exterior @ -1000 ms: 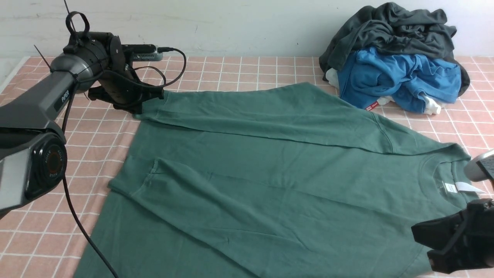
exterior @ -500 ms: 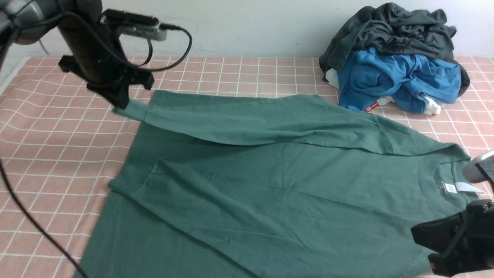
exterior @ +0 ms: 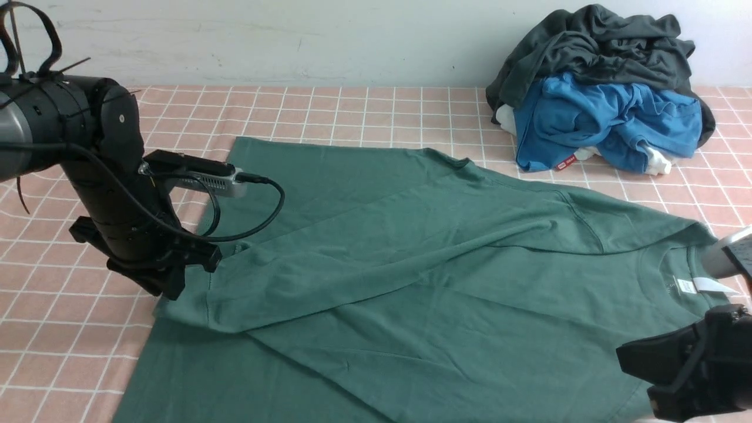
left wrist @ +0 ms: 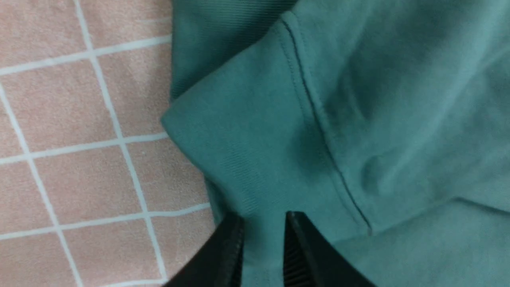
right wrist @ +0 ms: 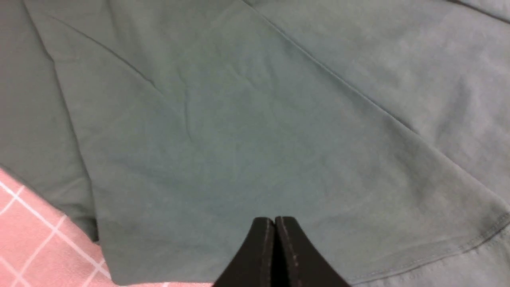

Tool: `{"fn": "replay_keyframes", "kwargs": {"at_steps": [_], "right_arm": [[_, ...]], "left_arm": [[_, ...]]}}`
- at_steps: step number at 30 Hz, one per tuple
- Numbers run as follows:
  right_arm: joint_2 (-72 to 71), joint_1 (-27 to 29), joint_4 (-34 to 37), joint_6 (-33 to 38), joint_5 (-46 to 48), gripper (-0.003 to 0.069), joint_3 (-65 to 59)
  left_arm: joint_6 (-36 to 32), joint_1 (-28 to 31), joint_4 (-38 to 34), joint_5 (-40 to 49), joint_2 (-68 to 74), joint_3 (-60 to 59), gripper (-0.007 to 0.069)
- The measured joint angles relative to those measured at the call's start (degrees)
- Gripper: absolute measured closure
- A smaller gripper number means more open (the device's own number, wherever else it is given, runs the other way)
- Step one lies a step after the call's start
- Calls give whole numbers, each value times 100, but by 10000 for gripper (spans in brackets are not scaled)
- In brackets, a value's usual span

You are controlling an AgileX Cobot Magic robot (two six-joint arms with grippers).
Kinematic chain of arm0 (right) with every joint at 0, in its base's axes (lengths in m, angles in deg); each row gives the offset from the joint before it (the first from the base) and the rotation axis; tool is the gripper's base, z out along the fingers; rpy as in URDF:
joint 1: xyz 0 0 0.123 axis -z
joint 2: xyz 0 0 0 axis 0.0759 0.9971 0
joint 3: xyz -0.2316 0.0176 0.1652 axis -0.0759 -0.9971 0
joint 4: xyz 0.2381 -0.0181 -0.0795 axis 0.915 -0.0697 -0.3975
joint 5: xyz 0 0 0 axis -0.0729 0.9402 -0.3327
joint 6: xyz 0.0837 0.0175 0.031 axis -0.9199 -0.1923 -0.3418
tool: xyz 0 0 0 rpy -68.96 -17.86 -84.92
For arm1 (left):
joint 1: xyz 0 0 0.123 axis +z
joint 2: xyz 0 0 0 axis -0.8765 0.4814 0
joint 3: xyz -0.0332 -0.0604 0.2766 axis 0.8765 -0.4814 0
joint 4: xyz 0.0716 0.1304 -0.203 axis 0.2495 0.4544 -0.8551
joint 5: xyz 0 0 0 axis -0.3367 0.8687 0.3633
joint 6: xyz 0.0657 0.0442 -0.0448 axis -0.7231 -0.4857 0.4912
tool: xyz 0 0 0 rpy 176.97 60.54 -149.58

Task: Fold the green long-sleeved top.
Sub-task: Use the left arm to drag and drop the cuff onto the cuff closest to the left arm, then use both arms simultaneously to clamp the lower edge of the clothing fabric

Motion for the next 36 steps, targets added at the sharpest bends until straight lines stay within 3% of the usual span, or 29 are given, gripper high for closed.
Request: {"fn": "replay_keyframes", "kwargs": {"at_steps": [1,3,7,13,19,25,32,36], "right_arm": [[0,0,84,69,52,673,0],[0,0,199,174,90,673,0],[0,0,410,355,241,673,0],[0,0,539,873,702,673,11],[0,0,595,963,795,673,11],[0,0,613,986,795,673,11],[0,0,747,1242,795,673,11],[-152,0,811,1763,795,671,11]], "left_arm": [[0,-96,-7,14,-211,-40,374],[0,-267,-19,56,-577,-183,286],[-154,-764,72,54,-1248,-913,194],[-1507,-1692,1017,-801,-1830,-2998,173],[-1905,-1753,1400,-1578,-1894,-3842,175],[-1976,-1755,1224,-2196,-1905,-4040,240],[-1867,-1755,1226,-2244,-1898,-4082,433],[-1274,-1767,1232,-2121,-1885,-3888,557]]}}
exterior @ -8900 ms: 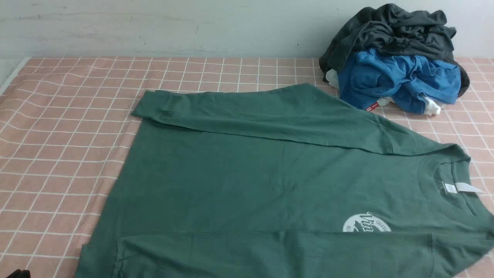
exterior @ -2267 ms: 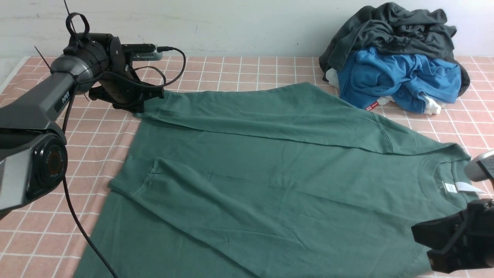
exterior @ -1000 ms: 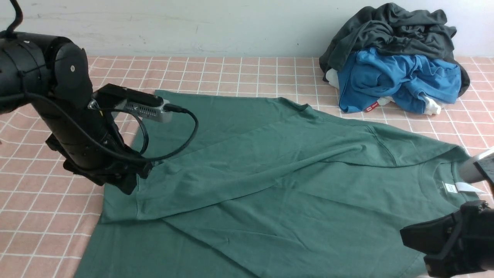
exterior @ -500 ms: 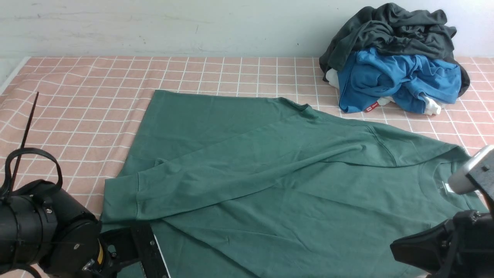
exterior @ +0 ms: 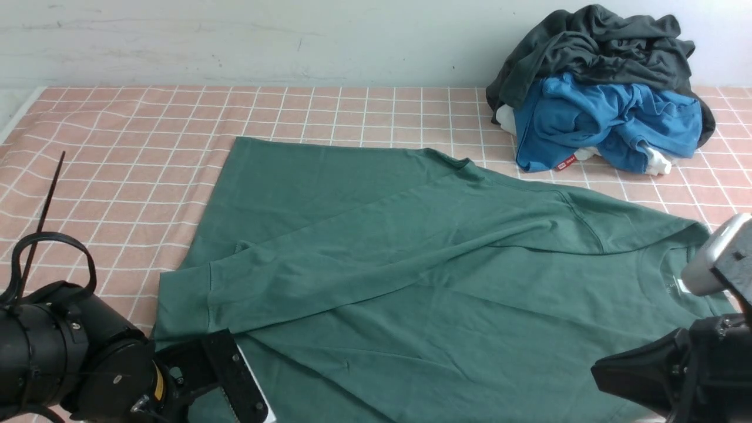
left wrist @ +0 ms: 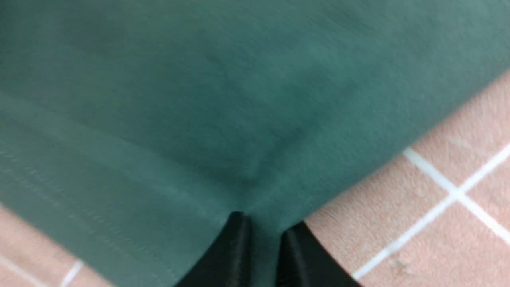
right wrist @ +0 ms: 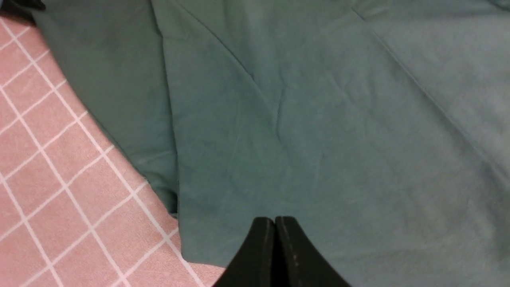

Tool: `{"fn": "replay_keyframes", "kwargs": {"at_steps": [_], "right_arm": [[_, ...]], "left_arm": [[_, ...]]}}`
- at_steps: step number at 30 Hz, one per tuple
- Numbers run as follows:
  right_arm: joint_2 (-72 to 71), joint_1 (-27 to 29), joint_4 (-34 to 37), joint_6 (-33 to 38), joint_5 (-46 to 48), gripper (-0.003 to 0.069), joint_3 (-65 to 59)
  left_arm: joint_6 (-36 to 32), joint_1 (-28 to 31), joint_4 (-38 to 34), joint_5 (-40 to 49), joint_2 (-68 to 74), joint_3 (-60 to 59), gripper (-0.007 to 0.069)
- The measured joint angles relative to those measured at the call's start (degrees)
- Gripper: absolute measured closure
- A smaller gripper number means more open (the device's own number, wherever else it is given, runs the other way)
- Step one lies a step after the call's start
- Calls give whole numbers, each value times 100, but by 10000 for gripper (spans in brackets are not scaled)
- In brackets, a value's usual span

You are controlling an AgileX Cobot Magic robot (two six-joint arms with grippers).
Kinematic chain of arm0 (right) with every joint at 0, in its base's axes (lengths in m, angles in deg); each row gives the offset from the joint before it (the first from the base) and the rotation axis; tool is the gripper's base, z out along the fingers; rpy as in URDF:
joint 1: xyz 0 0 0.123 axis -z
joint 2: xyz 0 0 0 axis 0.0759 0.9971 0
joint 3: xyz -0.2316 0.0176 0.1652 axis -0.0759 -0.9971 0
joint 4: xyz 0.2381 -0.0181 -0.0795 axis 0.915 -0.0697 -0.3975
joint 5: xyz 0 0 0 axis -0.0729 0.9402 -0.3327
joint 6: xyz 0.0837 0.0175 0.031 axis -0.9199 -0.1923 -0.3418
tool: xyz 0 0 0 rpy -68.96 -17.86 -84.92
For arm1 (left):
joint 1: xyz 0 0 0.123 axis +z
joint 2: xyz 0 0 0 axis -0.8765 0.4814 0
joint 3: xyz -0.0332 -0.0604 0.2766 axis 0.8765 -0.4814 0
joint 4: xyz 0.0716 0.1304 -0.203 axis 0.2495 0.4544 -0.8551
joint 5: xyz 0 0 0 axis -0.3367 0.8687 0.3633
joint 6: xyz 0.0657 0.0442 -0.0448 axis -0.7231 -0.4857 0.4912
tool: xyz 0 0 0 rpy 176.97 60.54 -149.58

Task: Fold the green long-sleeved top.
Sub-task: Use both arms simultaneously to clamp the lower edge of the clothing fabric

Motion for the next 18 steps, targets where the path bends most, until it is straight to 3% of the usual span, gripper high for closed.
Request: {"fn": "replay_keyframes", "kwargs": {"at_steps": [4,9,12,14,15,16,18], "right_arm": [[-221,0,-418,211,0,669,90],[-126,0,-1704,-499,0,655,506],[428,-149,-3232,-1403,1,585,822],[630,-275,-3668,-1563,1,554,846],[971,-543,-4442,-1721,18,484,858],[1013,-582,-4442,-1721,27,475,858],[1503,-1044,-5471,-1783,85,373,858]], "left_arm": [[793,0,17,529,-314,584,615],[1567,14,266,976,-651,1060,618],[1770,19,347,1009,-729,1123,618],[1789,19,314,1009,-729,1123,618],[1794,19,230,1009,-724,1123,618],[1794,19,230,1009,-724,1123,618],[1775,19,135,1009,-724,1123,618]]}}
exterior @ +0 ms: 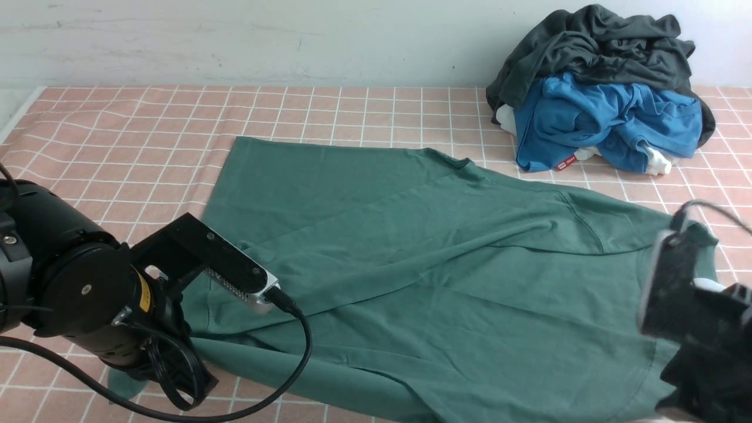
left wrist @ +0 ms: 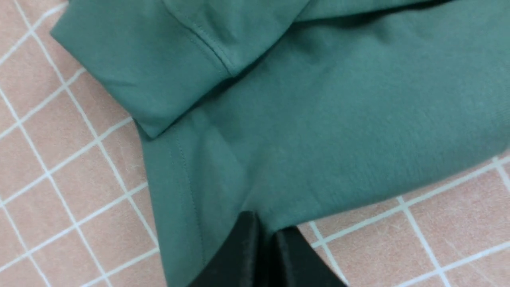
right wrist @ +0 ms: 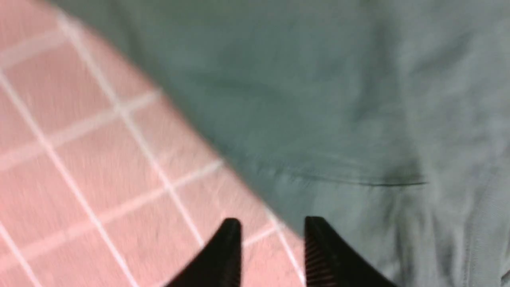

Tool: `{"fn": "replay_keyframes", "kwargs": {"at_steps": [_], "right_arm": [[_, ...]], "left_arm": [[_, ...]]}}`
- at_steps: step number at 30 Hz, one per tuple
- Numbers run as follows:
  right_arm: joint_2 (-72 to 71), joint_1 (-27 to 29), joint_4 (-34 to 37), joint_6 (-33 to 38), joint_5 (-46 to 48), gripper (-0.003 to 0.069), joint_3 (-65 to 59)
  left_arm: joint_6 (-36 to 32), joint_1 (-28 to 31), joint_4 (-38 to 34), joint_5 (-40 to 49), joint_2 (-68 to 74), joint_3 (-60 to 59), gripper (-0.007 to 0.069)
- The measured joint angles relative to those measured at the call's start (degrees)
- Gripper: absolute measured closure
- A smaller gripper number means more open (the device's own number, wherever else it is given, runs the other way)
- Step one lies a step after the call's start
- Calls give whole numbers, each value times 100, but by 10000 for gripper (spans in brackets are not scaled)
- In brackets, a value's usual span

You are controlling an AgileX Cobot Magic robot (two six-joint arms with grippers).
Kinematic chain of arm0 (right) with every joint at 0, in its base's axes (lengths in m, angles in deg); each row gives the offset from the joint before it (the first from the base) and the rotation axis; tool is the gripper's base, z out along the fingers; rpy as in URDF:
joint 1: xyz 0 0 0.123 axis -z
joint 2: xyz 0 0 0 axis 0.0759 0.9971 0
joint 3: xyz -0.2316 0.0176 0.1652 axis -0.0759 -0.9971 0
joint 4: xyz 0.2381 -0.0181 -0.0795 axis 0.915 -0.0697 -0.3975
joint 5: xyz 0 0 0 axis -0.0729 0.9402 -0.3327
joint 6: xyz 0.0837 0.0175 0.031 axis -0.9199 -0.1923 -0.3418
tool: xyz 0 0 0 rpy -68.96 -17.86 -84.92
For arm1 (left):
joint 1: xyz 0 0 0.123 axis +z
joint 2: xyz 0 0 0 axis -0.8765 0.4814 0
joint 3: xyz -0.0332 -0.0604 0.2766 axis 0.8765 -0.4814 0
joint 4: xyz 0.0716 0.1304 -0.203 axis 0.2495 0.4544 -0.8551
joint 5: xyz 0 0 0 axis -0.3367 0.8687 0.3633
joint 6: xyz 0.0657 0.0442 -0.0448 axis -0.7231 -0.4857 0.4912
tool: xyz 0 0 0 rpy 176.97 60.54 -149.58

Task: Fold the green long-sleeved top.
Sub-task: Use both arms simultaneously to clamp the lower edge of the clothing fabric, then use both arms to drag the lower edge of the fabric forward and fold it over the upper edge

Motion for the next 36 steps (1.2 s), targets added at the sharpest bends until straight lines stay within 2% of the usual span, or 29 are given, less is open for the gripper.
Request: {"fn": "replay_keyframes", "kwargs": {"at_steps": [3,6,10,13,16,20,23,28,30,36], "right_arm": [[475,-393,-890,-74,-170,288,0],[939,-491,-1541,-248,-746,270,13],[1395,-495,-1896,-295,-968,323,20],[1551,-495,-1925,-299,-911,403,24],[1552,-497,-1913,-299,-889,435,24],[1552,-497,-1833,-345,-884,549,40],[1530,-497,-1720,-779,-834,642,45],[1156,-501,-1660,-2457,-349,662,55],[977,-501,-1807,-2897,-200,662,63],[856,-404,-2304,-3161,-215,662,513]], "left_arm": [[-5,0,-29,0,0,0,618],[-5,0,-55,14,0,0,618],[1,0,-121,62,0,0,618],[1,0,-140,124,0,0,618],[1,0,-146,146,0,0,618],[1,0,-176,146,0,0,618],[1,0,-274,247,-8,0,618],[65,0,-320,533,-332,0,618],[153,0,-280,533,-548,32,618],[511,141,-183,434,-494,635,618]]}}
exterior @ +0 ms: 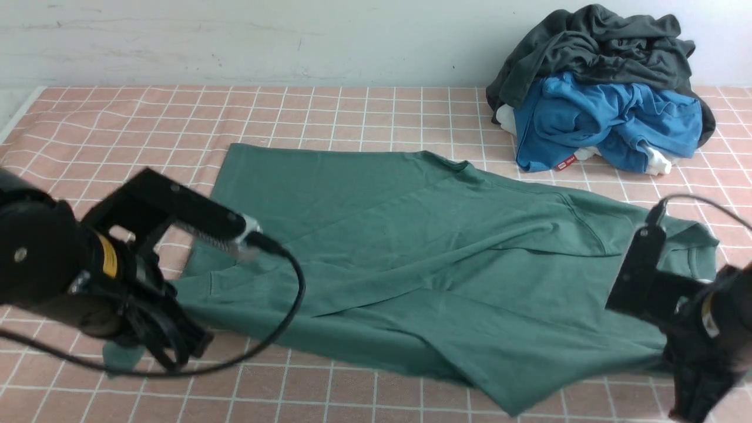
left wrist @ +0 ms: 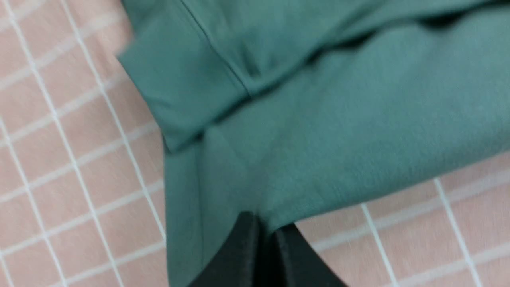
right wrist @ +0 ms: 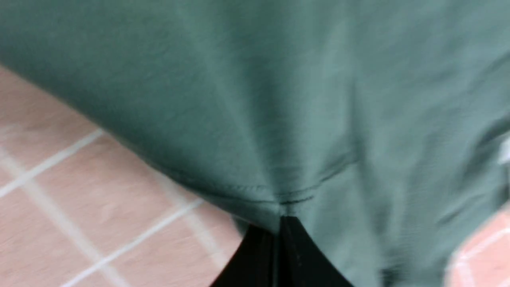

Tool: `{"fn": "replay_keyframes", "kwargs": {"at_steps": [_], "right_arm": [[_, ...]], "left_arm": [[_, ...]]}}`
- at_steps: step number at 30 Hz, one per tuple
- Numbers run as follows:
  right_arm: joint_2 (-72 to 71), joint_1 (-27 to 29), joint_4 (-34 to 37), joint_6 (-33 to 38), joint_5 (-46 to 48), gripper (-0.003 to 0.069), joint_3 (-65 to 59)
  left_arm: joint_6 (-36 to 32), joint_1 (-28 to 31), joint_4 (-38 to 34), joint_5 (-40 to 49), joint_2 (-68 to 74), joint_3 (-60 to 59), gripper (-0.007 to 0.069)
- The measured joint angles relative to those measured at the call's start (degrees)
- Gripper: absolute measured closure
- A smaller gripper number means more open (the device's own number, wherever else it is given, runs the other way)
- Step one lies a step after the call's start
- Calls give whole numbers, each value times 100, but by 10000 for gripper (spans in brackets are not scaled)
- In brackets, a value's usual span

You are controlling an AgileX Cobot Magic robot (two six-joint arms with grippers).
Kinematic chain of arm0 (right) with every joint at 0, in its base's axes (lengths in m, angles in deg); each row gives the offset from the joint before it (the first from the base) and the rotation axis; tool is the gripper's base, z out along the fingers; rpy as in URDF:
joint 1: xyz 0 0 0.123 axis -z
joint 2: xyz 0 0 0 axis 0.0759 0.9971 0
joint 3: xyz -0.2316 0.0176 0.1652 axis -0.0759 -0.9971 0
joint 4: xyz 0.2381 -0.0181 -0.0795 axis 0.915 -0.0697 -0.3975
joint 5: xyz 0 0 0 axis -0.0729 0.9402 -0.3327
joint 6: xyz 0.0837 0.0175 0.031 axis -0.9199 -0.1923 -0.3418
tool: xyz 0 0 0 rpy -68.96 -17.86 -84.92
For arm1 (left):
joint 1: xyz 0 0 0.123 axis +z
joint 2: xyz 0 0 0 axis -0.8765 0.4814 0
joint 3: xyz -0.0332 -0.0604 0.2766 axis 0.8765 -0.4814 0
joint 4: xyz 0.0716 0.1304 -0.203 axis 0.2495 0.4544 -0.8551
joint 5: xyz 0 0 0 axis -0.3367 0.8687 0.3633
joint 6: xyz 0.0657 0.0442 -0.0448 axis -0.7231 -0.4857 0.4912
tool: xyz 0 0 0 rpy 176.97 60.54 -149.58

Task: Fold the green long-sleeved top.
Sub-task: Use both arms to drag the lower edge of the fabric forward and fold it over the upper edge

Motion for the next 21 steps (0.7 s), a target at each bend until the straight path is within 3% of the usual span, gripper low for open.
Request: {"fn": "replay_keyframes", "kwargs": {"at_steps": [9,16,18,21], "right_arm": [[1220,1062,-82,-28,-1786,662,2076],[2873,1245,-80,-53,-1988,662,3616],[3279,1264,-76,-242,-1864,659,3979],[3761,1289,-56,-956,-1555,629,4561]], "left_arm": [[113,933,152,-1350,2254,2309,618],[419,1101,176,-1645,4279,4394,607],[437,1122,176,-1619,4785,4939,568],[509,1133,178,-1545,5506,5760,440]]}}
